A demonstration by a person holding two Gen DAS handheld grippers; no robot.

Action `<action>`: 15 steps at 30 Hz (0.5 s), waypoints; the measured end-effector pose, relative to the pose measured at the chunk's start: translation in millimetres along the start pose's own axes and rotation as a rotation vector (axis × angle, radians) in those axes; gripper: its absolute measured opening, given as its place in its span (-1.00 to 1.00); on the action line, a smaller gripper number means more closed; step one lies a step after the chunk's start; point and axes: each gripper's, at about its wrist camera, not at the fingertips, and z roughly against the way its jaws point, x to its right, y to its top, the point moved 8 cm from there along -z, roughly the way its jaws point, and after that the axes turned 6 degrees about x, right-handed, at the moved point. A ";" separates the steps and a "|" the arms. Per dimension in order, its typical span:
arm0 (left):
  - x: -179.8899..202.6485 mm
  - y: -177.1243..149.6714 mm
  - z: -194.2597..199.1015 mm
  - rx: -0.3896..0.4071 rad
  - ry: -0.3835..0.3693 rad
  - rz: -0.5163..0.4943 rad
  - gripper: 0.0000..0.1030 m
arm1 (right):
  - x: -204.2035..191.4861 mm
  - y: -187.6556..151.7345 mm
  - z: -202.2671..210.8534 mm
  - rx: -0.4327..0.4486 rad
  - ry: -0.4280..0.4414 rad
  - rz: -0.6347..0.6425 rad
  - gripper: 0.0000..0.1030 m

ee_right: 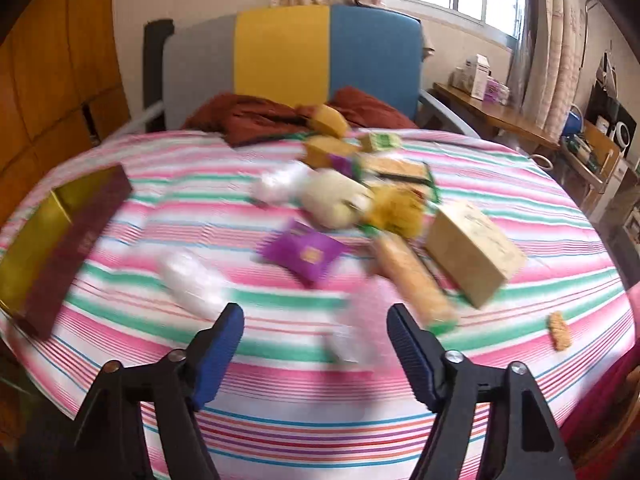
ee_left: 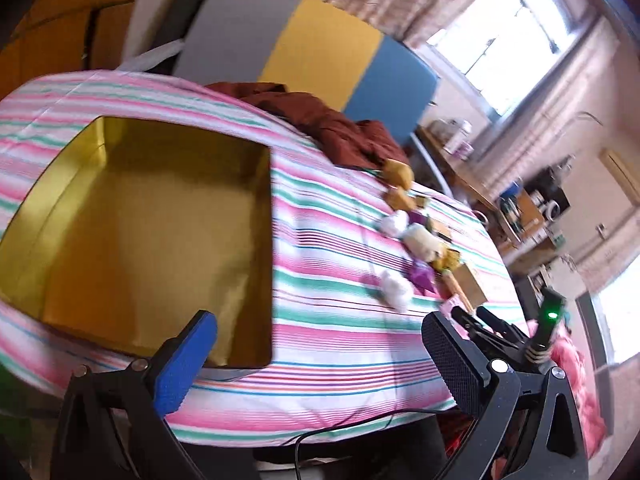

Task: Organize objects
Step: 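Grasp the white plastic-wrapped bundle with the left gripper while the right grasps the pink roller case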

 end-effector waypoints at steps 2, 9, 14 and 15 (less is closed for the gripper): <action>7.0 -1.0 -5.0 -0.011 -0.002 -0.014 1.00 | 19.5 -7.7 -8.9 -0.014 -0.012 -0.005 0.34; 27.1 -20.2 -43.7 -0.086 -0.009 -0.040 1.00 | 34.1 -19.2 -23.7 -0.014 0.003 0.011 0.34; 40.8 -28.5 -64.6 -0.143 0.047 -0.085 1.00 | 27.6 -23.1 -30.4 -0.023 0.078 -0.016 0.25; 43.6 -28.3 -71.8 -0.159 0.064 -0.089 1.00 | 27.4 -22.8 -29.9 -0.015 0.086 -0.025 0.25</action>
